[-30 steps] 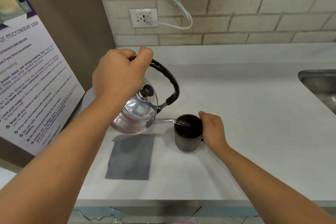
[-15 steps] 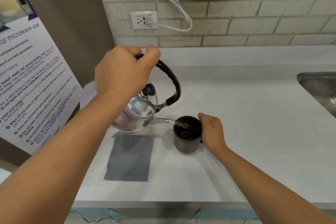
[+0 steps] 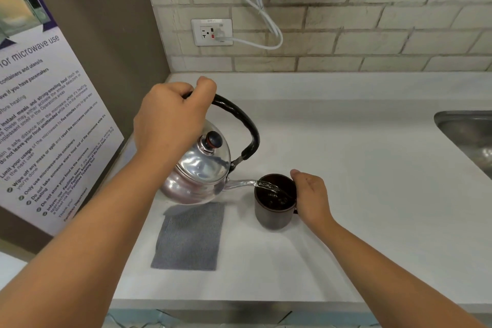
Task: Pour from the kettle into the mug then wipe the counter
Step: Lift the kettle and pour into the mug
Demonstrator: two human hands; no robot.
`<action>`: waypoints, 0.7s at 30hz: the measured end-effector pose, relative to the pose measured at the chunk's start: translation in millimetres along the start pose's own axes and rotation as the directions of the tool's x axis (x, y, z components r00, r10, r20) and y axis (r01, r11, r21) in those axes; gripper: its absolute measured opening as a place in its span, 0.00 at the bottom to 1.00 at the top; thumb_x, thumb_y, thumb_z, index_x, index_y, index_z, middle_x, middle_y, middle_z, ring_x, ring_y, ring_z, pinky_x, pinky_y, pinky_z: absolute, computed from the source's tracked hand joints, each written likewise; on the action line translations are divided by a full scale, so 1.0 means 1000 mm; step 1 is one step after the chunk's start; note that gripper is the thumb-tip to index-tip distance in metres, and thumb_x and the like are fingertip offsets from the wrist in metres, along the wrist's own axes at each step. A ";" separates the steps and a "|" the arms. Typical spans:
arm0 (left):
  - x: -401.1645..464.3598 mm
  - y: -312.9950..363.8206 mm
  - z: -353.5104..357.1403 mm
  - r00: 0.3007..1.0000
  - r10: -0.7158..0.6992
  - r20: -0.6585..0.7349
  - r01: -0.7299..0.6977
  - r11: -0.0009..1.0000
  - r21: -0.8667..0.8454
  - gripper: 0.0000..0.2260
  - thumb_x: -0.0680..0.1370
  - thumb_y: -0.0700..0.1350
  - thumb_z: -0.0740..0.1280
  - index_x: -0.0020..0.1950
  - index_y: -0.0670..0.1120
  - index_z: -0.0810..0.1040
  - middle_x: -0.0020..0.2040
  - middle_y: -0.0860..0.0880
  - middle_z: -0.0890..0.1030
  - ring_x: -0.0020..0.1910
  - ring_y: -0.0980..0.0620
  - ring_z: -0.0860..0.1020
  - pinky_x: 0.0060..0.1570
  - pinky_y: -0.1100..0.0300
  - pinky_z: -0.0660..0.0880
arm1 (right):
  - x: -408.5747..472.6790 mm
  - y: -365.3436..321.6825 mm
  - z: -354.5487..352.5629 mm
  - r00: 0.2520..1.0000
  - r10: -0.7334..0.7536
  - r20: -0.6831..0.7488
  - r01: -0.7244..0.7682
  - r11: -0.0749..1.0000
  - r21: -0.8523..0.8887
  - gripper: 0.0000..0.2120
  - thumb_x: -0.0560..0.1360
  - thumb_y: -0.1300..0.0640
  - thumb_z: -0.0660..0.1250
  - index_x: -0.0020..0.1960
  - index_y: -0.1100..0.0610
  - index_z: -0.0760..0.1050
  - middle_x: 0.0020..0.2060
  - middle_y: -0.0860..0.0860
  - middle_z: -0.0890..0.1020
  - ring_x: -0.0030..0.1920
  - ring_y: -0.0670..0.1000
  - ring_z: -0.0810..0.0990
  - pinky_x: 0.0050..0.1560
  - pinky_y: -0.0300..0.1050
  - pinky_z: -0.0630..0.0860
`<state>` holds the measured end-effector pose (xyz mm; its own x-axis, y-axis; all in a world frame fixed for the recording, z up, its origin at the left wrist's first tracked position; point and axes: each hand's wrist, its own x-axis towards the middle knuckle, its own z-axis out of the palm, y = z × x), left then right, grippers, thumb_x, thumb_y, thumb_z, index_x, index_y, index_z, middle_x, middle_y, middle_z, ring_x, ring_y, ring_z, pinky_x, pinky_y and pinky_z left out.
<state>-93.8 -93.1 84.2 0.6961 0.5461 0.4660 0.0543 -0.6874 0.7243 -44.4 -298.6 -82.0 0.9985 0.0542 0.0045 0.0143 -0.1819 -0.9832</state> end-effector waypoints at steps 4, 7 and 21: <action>-0.003 -0.015 0.000 1.000 -0.027 -0.003 0.026 0.994 -0.105 0.21 0.70 0.56 0.60 0.22 0.48 0.60 0.20 0.52 0.56 0.24 0.52 0.56 0.29 0.56 0.58 | 0.000 0.000 0.000 1.000 0.011 -0.001 -0.011 1.000 0.001 0.23 0.78 0.54 0.59 0.28 0.52 0.53 0.25 0.51 0.58 0.30 0.53 0.58 0.35 0.49 0.59; -0.005 -0.027 0.001 0.997 -0.071 -0.001 0.069 0.969 -0.236 0.22 0.71 0.54 0.61 0.21 0.47 0.59 0.20 0.54 0.55 0.24 0.52 0.55 0.28 0.55 0.56 | 0.000 0.000 0.000 1.000 0.000 -0.002 0.000 1.000 -0.006 0.23 0.78 0.54 0.59 0.27 0.52 0.53 0.24 0.50 0.59 0.30 0.52 0.59 0.34 0.48 0.59; 0.014 -0.062 0.010 0.874 -0.452 0.181 0.469 0.683 -0.560 0.18 0.68 0.54 0.63 0.24 0.53 0.59 0.24 0.52 0.56 0.26 0.50 0.52 0.26 0.57 0.53 | 0.002 0.002 -0.012 0.991 0.008 0.137 0.005 0.995 -0.098 0.22 0.79 0.51 0.58 0.28 0.56 0.59 0.25 0.51 0.64 0.29 0.50 0.64 0.35 0.46 0.64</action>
<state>-80.1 -47.8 41.1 0.7128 0.7012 -0.0119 -0.0371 0.0546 0.9978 -41.3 -310.2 -81.9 0.9819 0.1869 -0.0289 0.0246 -0.2774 -0.9604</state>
